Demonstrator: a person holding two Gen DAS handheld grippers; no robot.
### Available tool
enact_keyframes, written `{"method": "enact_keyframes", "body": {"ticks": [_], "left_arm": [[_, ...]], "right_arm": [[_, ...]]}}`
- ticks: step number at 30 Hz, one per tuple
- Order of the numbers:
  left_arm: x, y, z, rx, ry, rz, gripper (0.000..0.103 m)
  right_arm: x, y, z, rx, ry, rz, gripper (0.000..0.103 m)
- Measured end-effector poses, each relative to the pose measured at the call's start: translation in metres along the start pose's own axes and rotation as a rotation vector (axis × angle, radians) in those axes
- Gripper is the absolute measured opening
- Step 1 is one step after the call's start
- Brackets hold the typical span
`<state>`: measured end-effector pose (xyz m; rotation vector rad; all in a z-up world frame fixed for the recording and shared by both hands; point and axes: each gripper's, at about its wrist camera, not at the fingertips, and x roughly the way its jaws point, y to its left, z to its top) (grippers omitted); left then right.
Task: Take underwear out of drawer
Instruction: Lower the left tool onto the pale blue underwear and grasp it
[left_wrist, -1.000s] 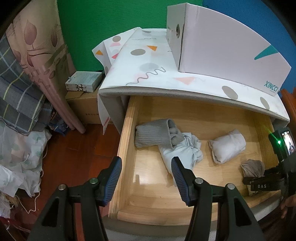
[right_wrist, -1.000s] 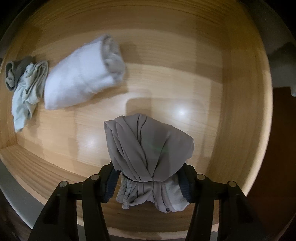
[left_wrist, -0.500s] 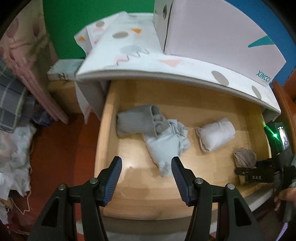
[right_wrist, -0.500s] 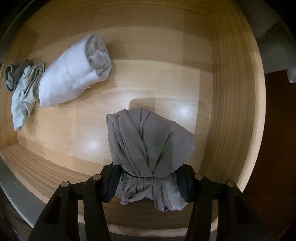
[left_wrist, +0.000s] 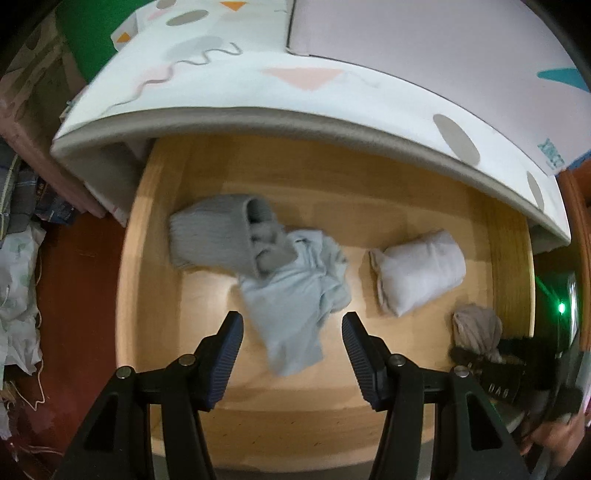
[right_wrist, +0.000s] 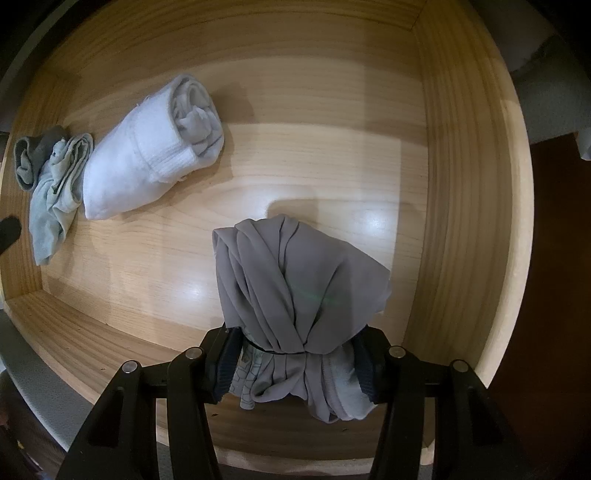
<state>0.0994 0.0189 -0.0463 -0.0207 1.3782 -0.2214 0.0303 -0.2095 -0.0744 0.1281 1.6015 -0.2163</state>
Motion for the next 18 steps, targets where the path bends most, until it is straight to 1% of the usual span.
{"method": "enact_keyframes", "body": {"ticks": [3, 4, 6, 9, 11, 13, 18], "left_arm": [[0.016, -0.003, 0.011, -0.002, 0.052, -0.007, 0.059], [0.018, -0.003, 0.013, -0.009, 0.057, -0.001, 0.059], [0.023, 0.0, 0.02, -0.035, 0.064, 0.008, 0.059], [0.039, 0.005, 0.028, -0.087, 0.12, 0.012, 0.06], [0.044, 0.006, 0.031, -0.098, 0.136, 0.032, 0.06], [0.048, 0.006, 0.034, -0.098, 0.154, 0.041, 0.063], [0.057, 0.002, 0.036, -0.076, 0.163, 0.075, 0.064]], "right_arm": [[-0.003, -0.001, 0.0, 0.003, 0.001, 0.004, 0.05], [-0.002, 0.0, 0.0, 0.003, 0.001, 0.004, 0.05], [-0.002, 0.0, 0.0, 0.006, 0.0, 0.006, 0.05], [-0.002, -0.001, 0.0, 0.008, 0.001, 0.008, 0.05], [-0.002, -0.001, 0.0, 0.01, 0.002, 0.01, 0.05], [0.002, -0.002, -0.002, 0.012, 0.002, 0.011, 0.05], [0.004, -0.002, -0.003, 0.012, 0.002, 0.012, 0.051]]}}
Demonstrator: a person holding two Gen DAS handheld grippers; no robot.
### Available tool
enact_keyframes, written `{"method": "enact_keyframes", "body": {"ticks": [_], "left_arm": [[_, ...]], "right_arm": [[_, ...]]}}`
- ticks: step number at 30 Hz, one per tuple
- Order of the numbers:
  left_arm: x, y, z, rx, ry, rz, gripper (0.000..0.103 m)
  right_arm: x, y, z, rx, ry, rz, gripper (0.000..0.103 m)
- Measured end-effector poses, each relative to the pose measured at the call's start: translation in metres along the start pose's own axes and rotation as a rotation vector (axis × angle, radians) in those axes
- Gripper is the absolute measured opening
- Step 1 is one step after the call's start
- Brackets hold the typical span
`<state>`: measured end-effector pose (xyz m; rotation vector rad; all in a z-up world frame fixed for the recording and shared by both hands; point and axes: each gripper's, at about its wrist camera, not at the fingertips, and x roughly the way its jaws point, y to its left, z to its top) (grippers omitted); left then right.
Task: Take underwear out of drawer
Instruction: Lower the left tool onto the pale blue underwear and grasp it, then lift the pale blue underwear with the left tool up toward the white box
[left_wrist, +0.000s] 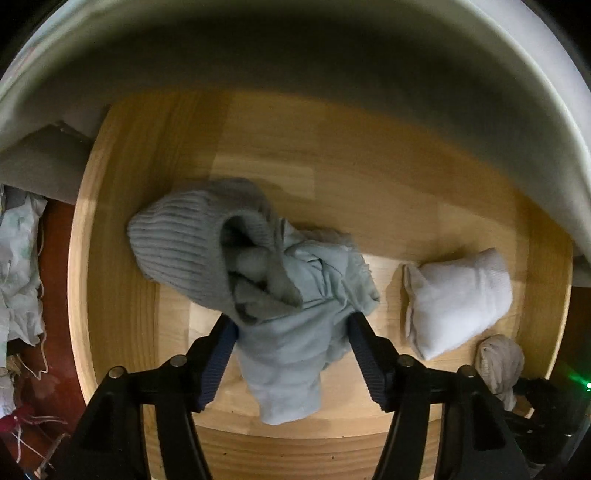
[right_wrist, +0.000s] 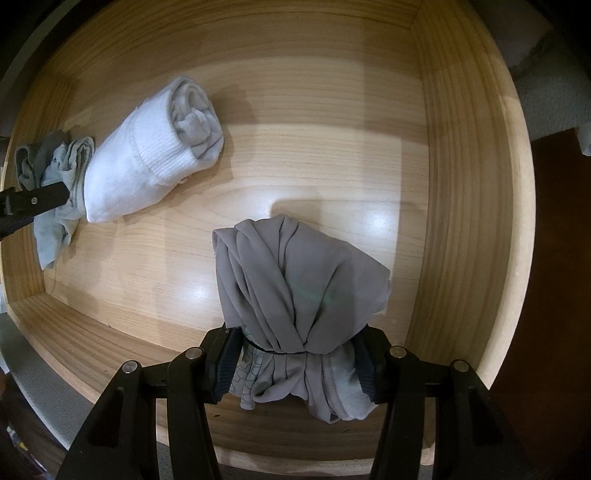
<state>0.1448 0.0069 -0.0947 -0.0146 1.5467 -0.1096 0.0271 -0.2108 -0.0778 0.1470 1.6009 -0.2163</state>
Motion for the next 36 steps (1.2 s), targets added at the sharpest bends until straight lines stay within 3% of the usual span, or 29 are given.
{"method": "enact_keyframes", "body": {"ticks": [5, 10, 16, 24, 36], "left_arm": [[0.001, 0.009, 0.001, -0.015, -0.014, -0.019, 0.062], [-0.001, 0.006, -0.005, 0.044, -0.02, 0.006, 0.047], [-0.006, 0.01, -0.016, 0.086, 0.006, -0.012, 0.039], [-0.01, 0.022, -0.029, 0.123, 0.056, -0.048, 0.036], [-0.031, 0.03, -0.054, 0.188, 0.026, -0.073, 0.035]], "right_arm": [[-0.001, 0.0, 0.001, -0.001, 0.0, 0.0, 0.051], [-0.001, 0.0, 0.001, -0.001, 0.0, 0.0, 0.051], [0.0, 0.0, 0.001, 0.001, -0.001, 0.002, 0.051], [0.0, 0.001, 0.002, 0.0, -0.001, 0.003, 0.051], [0.0, 0.003, 0.003, -0.004, -0.005, -0.001, 0.051]]}}
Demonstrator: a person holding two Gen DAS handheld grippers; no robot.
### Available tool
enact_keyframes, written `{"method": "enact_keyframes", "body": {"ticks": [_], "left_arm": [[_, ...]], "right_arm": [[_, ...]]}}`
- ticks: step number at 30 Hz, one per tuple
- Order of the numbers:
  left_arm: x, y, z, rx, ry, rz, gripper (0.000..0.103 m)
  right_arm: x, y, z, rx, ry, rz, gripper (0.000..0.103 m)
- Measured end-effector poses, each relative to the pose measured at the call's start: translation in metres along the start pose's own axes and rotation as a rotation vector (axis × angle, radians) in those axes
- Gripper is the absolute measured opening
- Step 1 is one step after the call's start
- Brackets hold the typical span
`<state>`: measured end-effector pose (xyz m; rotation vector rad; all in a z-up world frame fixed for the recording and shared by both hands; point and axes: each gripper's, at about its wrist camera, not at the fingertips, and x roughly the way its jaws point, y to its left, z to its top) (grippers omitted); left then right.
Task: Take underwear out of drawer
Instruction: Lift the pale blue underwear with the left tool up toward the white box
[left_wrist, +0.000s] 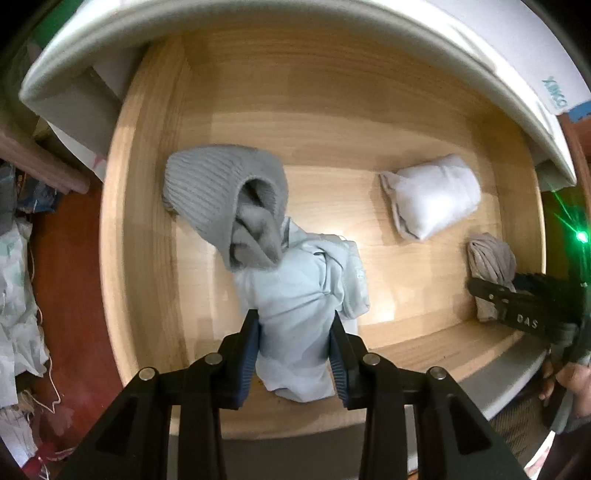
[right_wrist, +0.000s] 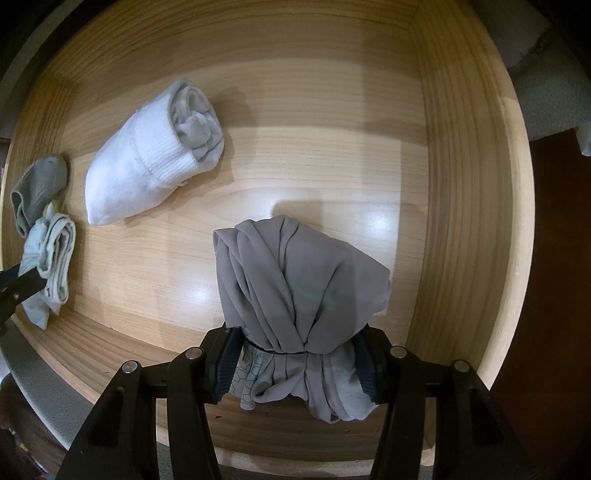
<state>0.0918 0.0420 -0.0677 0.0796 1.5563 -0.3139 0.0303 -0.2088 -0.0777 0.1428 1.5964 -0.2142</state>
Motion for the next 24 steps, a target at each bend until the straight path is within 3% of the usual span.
{"method": "enact_keyframes", "body": {"ticks": [9, 24], "left_arm": [[-0.026, -0.006, -0.026, 0.033, -0.034, -0.003, 0.035], [-0.055, -0.02, -0.035, 0.056, -0.101, -0.01, 0.035]], "right_arm": [[-0.001, 0.002, 0.001, 0.0, -0.007, 0.002, 0.051], [-0.006, 0.012, 0.002, -0.007, -0.02, -0.033, 0.051]]}}
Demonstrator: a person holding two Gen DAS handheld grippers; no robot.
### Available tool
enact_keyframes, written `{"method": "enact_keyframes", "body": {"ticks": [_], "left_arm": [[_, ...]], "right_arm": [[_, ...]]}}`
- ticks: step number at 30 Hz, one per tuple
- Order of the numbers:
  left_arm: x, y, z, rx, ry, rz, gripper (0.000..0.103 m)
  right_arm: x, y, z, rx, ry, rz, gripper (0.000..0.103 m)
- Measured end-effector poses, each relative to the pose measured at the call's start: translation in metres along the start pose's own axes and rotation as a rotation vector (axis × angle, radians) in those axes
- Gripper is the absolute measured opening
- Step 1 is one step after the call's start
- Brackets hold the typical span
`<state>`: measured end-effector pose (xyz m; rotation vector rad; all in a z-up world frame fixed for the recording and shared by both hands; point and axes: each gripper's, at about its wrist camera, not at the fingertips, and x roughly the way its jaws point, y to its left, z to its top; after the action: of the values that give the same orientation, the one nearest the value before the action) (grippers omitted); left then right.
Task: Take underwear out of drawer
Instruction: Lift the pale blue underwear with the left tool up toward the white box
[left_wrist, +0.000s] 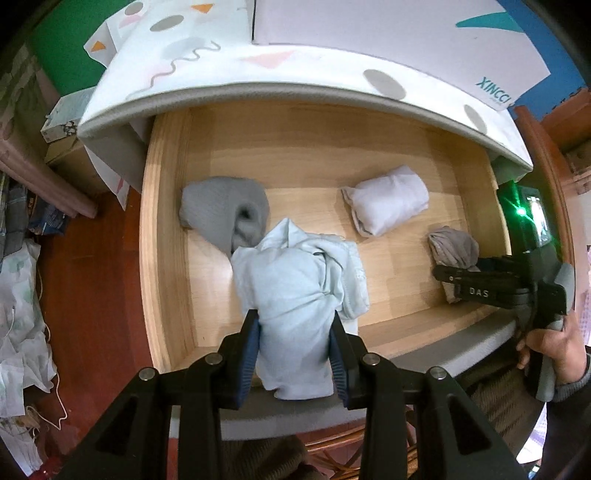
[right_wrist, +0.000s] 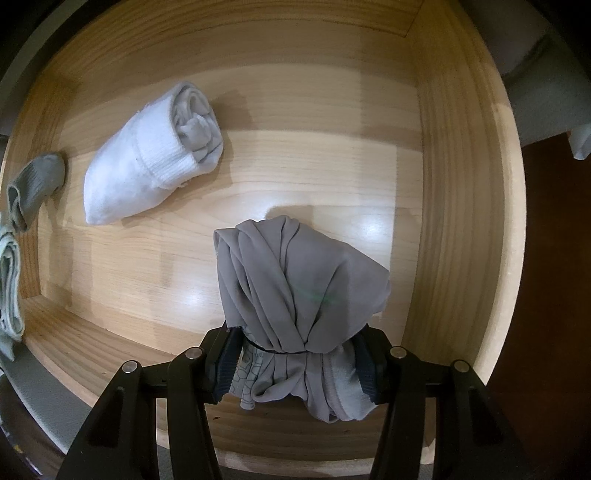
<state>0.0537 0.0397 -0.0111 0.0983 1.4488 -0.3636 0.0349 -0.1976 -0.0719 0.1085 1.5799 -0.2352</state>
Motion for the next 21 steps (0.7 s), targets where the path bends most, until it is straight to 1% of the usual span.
{"method": "enact_keyframes", "body": {"ticks": [5, 10, 15, 21], "left_arm": [[-0.012, -0.003, -0.002, 0.011, -0.022, -0.001, 0.035], [-0.029, -0.005, -0.002, 0.024, -0.052, 0.019, 0.035], [-0.052, -0.009, 0.003, 0.042, -0.106, 0.036, 0.035], [-0.087, -0.007, 0.013, 0.035, -0.183, 0.045, 0.035]], "right_arm": [[0.0, 0.002, 0.0, 0.001, -0.001, 0.0, 0.051], [0.0, 0.002, 0.0, 0.0, 0.0, 0.001, 0.05], [0.0, 0.003, 0.0, -0.001, 0.0, 0.0, 0.05], [-0.001, 0.005, 0.002, 0.002, -0.003, -0.007, 0.05]]}}
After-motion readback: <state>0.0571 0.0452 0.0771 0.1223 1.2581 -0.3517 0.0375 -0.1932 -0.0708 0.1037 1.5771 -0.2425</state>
